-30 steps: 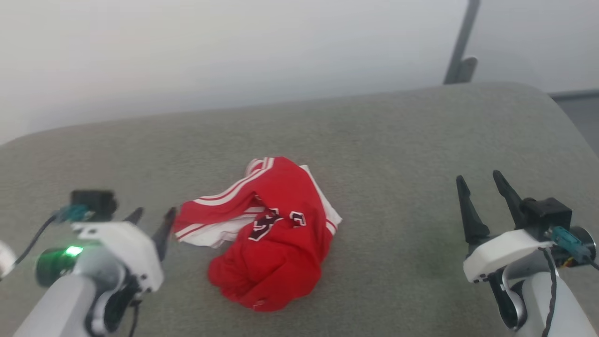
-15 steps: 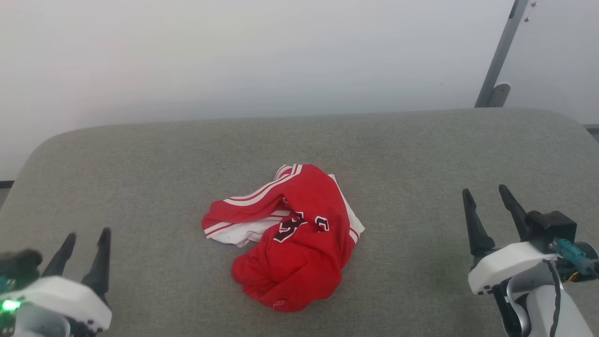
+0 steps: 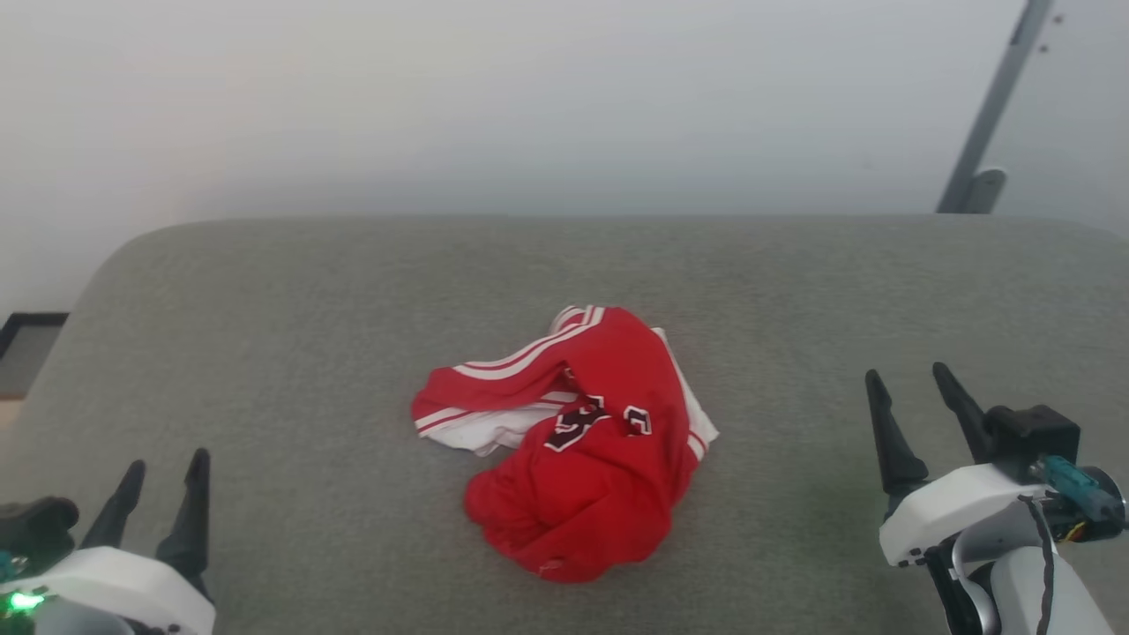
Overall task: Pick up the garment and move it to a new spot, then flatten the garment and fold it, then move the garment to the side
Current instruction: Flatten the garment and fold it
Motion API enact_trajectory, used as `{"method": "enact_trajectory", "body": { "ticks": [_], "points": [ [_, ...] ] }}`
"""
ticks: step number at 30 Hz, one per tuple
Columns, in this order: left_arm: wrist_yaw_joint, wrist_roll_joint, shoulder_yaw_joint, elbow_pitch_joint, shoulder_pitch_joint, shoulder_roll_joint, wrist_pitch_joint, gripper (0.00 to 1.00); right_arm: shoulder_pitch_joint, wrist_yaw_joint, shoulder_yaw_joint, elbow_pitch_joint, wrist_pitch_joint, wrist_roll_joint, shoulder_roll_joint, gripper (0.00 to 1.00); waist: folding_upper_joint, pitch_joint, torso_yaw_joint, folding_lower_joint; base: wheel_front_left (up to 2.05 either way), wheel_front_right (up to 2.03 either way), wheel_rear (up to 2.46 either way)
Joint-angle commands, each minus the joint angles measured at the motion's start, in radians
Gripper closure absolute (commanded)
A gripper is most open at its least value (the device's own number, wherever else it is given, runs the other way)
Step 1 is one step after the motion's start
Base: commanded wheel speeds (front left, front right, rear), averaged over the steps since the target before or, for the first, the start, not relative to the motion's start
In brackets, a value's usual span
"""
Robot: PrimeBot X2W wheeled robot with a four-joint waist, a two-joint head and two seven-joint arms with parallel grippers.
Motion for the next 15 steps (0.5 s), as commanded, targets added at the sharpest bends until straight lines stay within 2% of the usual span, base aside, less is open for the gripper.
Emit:
{"method": "enact_trajectory", "body": {
  "ticks": [1,8,15],
  "points": [
    [0.002,-0.010,-0.004,-0.006,-0.014,-0.005,0.001,0.00,0.002,0.000,0.009,-0.001,0.010,0.012,-0.005,0.00,0.0000,0.006,0.021,0.0000,0.00,0.00,0.00],
    [0.011,0.002,-0.035,-0.032,-0.048,-0.028,0.021,0.00,-0.058,0.000,0.056,0.030,0.071,0.057,-0.036,0.00,0.0000,0.050,0.104,0.0000,0.00,0.00,0.00],
    [0.002,0.017,-0.075,-0.032,-0.098,-0.065,0.022,0.00,-0.146,0.000,0.132,0.111,0.169,0.095,-0.083,0.00,0.0000,0.128,0.190,0.0000,0.00,0.00,0.00]
  ]
}}
